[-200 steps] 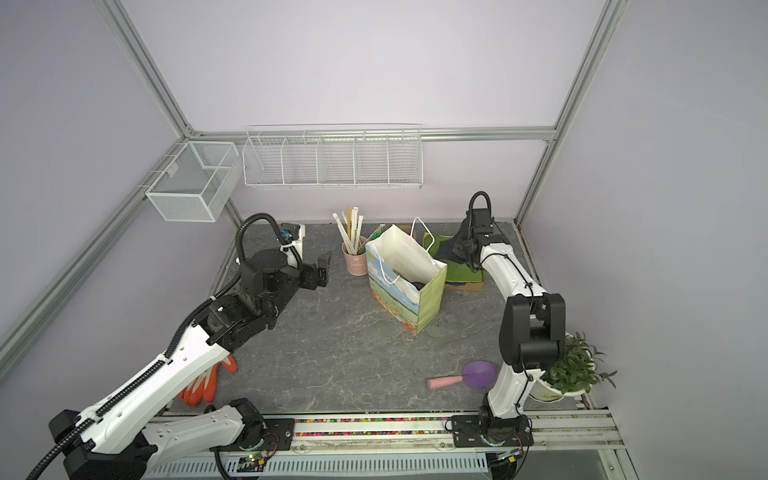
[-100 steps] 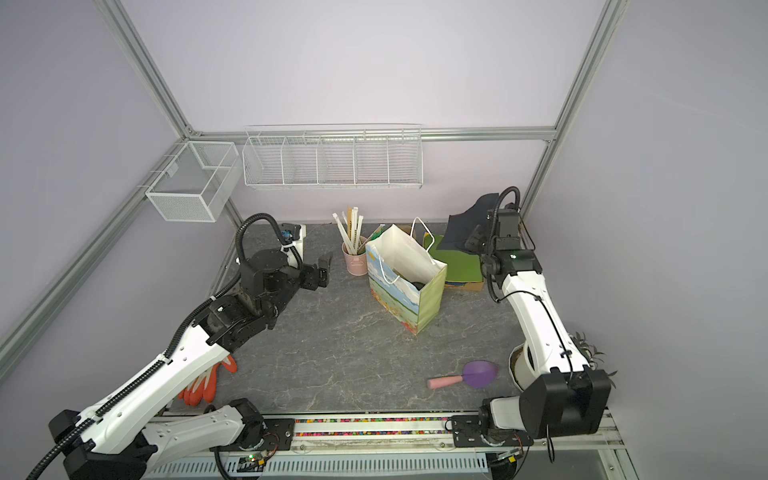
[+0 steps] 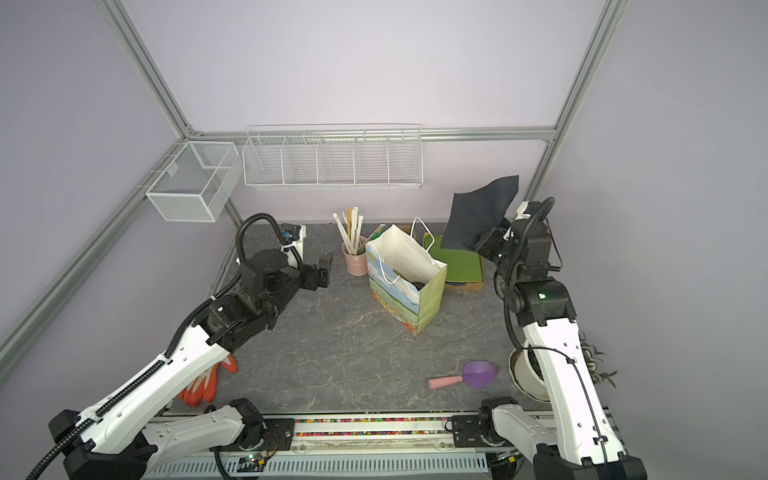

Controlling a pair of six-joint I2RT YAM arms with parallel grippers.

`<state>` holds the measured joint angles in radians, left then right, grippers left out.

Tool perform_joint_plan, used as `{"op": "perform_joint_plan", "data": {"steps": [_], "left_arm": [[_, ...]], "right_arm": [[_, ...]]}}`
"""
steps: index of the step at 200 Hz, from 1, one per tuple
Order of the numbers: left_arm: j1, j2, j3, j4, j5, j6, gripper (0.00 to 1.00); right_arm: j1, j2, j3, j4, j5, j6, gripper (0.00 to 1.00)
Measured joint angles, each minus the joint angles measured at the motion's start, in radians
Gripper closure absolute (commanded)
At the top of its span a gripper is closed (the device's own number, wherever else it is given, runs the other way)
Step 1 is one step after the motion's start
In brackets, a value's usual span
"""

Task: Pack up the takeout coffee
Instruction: 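Carry the black napkin over the bag opening with the right gripper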

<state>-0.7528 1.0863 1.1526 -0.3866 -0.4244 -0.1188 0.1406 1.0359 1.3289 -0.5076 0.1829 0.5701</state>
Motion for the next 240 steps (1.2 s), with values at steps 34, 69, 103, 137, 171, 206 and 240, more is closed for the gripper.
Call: {"op": "perform_joint_plan", "data": {"steps": [34, 69, 103, 137, 171, 206, 240], "left_arm": [[0.000, 0.025, 0.068, -0.071, -0.002, -0.034, 0.03], [0.000, 0.042, 0.146, -0.141, -0.019, -0.068, 0.00], [0.000, 0.018, 0.112, -0.148, -0.090, -0.072, 0.01], [0.015, -0.006, 0.041, -0.122, -0.130, -0.072, 0.01], [0.054, 0.003, 0.010, -0.101, -0.122, -0.093, 0.01], [0.081, 0.004, -0.008, -0.078, -0.100, -0.114, 0.01], [0.085, 0.004, -0.024, -0.060, -0.087, -0.117, 0.01]], "right_arm": [[0.013, -0.084, 0.000, -0.014, 0.000, -0.011, 0.93], [0.029, -0.142, 0.001, -0.026, -0.025, -0.031, 0.93], [0.049, -0.154, 0.009, -0.047, -0.068, -0.064, 0.93], [0.075, -0.175, 0.014, -0.057, -0.108, -0.097, 0.93], [0.099, -0.192, 0.025, -0.058, -0.163, -0.119, 0.93], [0.125, -0.194, 0.022, -0.060, -0.210, -0.137, 0.93], [0.171, -0.170, 0.013, -0.061, -0.228, -0.161, 0.93]]}}
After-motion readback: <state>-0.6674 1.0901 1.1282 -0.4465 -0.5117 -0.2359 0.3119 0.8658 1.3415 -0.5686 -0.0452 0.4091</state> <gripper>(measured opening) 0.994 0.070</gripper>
